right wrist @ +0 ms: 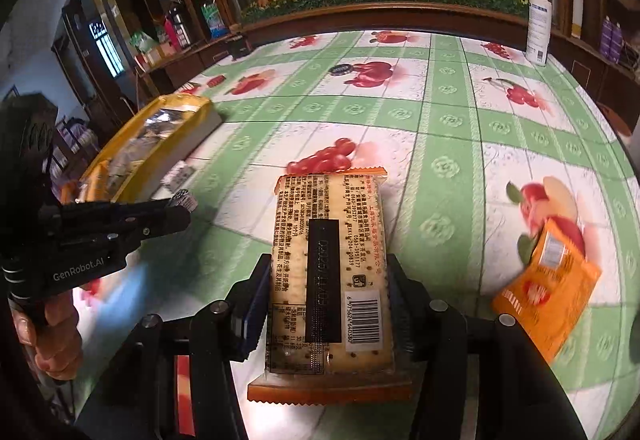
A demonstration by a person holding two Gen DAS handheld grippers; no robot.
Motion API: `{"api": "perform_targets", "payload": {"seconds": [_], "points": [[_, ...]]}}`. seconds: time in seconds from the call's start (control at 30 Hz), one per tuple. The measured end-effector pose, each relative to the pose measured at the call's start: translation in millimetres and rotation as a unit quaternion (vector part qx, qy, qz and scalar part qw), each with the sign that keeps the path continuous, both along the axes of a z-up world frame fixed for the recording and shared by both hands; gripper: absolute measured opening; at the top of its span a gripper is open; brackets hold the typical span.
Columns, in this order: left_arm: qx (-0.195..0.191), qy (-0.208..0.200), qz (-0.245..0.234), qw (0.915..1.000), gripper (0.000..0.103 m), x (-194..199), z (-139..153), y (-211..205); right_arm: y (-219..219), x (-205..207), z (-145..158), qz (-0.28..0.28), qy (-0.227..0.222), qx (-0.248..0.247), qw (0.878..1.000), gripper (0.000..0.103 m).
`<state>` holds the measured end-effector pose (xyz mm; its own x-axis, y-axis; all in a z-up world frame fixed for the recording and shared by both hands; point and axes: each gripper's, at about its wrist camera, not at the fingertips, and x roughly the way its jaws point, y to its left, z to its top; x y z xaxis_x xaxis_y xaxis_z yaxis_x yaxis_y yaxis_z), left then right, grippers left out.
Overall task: Organize snacks
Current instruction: 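Carry the milk-candy box with the left tool while the right tool carries the cracker pack over the tray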
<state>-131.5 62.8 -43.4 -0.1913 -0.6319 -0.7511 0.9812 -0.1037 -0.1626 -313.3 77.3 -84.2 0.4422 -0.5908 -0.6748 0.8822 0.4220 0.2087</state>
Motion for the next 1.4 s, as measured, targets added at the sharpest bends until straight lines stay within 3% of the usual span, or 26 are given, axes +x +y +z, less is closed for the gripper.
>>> {"api": "perform_targets", "payload": {"seconds": [0.27, 0.57, 1.4], "points": [[-0.014, 0.005, 0.036, 0.9992, 0.016, 38, 10, 45, 29, 18, 5, 0.009, -0.052, 0.014, 0.999, 0.055], [-0.029, -0.013, 0.091, 0.9953, 0.016, 77, 15, 74, 47, 61, 18, 0.044, -0.067, 0.009, 0.997, 0.054], [-0.033, -0.030, 0.174, 0.9837, 0.017, 158, 19, 86, 42, 171, 37, 0.113, -0.065, 0.011, 0.991, 0.054]]}}
